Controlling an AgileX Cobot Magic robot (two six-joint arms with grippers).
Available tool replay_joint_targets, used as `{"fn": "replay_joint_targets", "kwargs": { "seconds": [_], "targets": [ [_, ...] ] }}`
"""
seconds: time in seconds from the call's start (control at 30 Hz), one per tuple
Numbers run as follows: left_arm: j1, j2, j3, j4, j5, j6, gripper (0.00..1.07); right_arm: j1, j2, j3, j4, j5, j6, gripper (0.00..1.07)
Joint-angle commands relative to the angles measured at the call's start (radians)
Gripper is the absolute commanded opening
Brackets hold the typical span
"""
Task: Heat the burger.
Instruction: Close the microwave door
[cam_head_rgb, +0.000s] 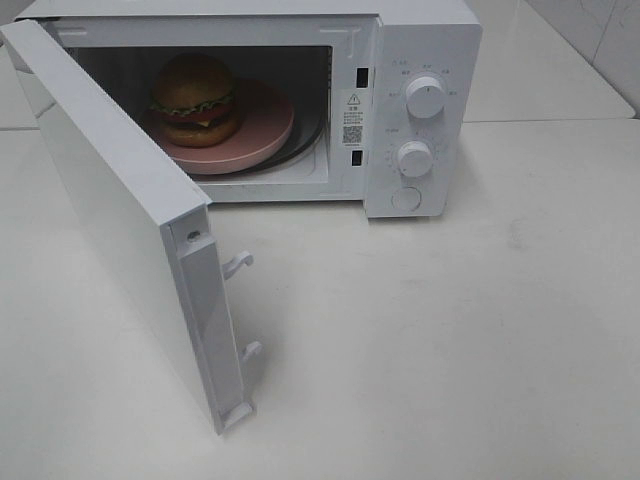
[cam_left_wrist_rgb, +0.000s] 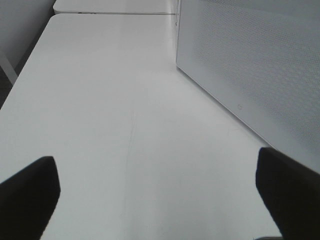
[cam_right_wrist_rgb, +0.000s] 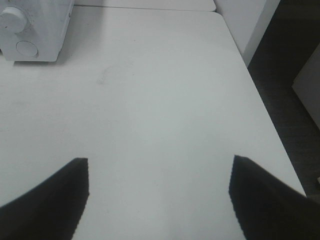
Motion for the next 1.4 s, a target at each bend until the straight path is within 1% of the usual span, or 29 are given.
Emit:
{"fn": "replay_joint_targets", "kwargs": {
  "seconds": [0.03, 0.2, 0.33, 0.37, 0.47, 0.5, 0.67, 0.7, 0.83, 0.9, 0.93, 0.97, 1.0, 1.07, 1.1, 1.13, 1.17, 1.2, 1.23, 1.27, 1.3, 1.33, 1.37, 1.4],
  "targets": [
    [-0.007, -0.005, 0.002, -0.003, -0.016, -0.004, 1.00, -0.006, -0.027, 0.000, -0.002, -0.008, 0.012, 0.76],
    [-0.007, -0.005, 0.002, -0.005, -0.016, -0.005, 1.00, -0.006, -0.027, 0.000, -0.002, -0.008, 0.012, 0.76],
    [-0.007, 0.002, 0.002, 0.001, -0.018, -0.023, 1.00, -0.006, -0.027, 0.000, -0.002, -0.008, 0.012, 0.76],
    [-0.007, 0.017, 0.002, 0.001, -0.018, -0.036, 1.00, -0.006, -0.027, 0.000, -0.002, -0.008, 0.012, 0.76],
    [-0.007, 0.029, 0.002, 0.002, -0.018, -0.044, 1.00, -0.006, -0.027, 0.000, -0.002, -0.008, 0.012, 0.76],
    [-0.007, 0.057, 0.001, 0.000, -0.020, -0.063, 0.99, -0.006, -0.027, 0.000, -0.002, -0.008, 0.012, 0.76],
    [-0.008, 0.108, -0.025, 0.000, -0.080, -0.068, 0.97, -0.006, -0.027, 0.000, -0.002, -0.008, 0.012, 0.76],
    [-0.008, 0.120, -0.028, 0.002, -0.137, -0.068, 0.96, -0.006, -0.027, 0.000, -0.002, -0.008, 0.012, 0.76],
    [-0.008, 0.145, -0.022, 0.005, -0.208, -0.067, 0.93, -0.006, -0.027, 0.000, -0.002, -0.008, 0.012, 0.76],
    [-0.008, 0.186, -0.011, 0.017, -0.265, -0.050, 0.85, -0.006, -0.027, 0.000, -0.002, -0.008, 0.012, 0.76],
    [-0.008, 0.186, -0.011, 0.017, -0.265, -0.050, 0.85, -0.006, -0.027, 0.000, -0.002, -0.008, 0.012, 0.76],
    [-0.008, 0.220, 0.001, 0.016, -0.308, -0.050, 0.81, -0.006, -0.027, 0.000, -0.002, -0.008, 0.012, 0.76],
    [-0.008, 0.220, 0.001, 0.016, -0.308, -0.050, 0.81, -0.006, -0.027, 0.000, -0.002, -0.008, 0.012, 0.76],
    [-0.008, 0.272, 0.023, 0.016, -0.367, -0.050, 0.59, -0.006, -0.027, 0.000, -0.002, -0.008, 0.012, 0.76],
    [-0.008, 0.272, 0.023, 0.016, -0.367, -0.050, 0.59, -0.006, -0.027, 0.000, -0.002, -0.008, 0.012, 0.76],
    [-0.008, 0.308, 0.039, 0.015, -0.414, -0.050, 0.45, -0.006, -0.027, 0.000, -0.002, -0.008, 0.012, 0.76],
    [-0.008, 0.308, 0.039, 0.015, -0.414, -0.050, 0.45, -0.006, -0.027, 0.000, -0.002, -0.008, 0.012, 0.76],
    [-0.008, 0.329, 0.047, 0.015, -0.443, -0.050, 0.37, -0.006, -0.027, 0.000, -0.002, -0.008, 0.012, 0.76],
    [-0.008, 0.371, 0.060, 0.016, -0.507, -0.050, 0.20, -0.006, -0.027, 0.000, -0.002, -0.008, 0.012, 0.76],
    [-0.008, 0.371, 0.060, 0.016, -0.507, -0.050, 0.20, -0.006, -0.027, 0.000, -0.002, -0.008, 0.012, 0.76],
    [-0.008, 0.423, 0.070, 0.016, -0.562, -0.050, 0.04, -0.006, -0.027, 0.000, -0.002, -0.008, 0.012, 0.76],
    [-0.008, 0.450, 0.076, 0.016, -0.597, -0.050, 0.00, -0.006, -0.027, 0.000, -0.002, -0.008, 0.012, 0.76],
    [-0.008, 0.450, 0.076, 0.016, -0.597, -0.050, 0.00, -0.006, -0.027, 0.000, -0.002, -0.008, 0.012, 0.76],
    [-0.008, 0.501, 0.089, 0.016, -0.670, -0.050, 0.00, -0.006, -0.027, 0.000, -0.002, -0.008, 0.012, 0.76]
  ]
}}
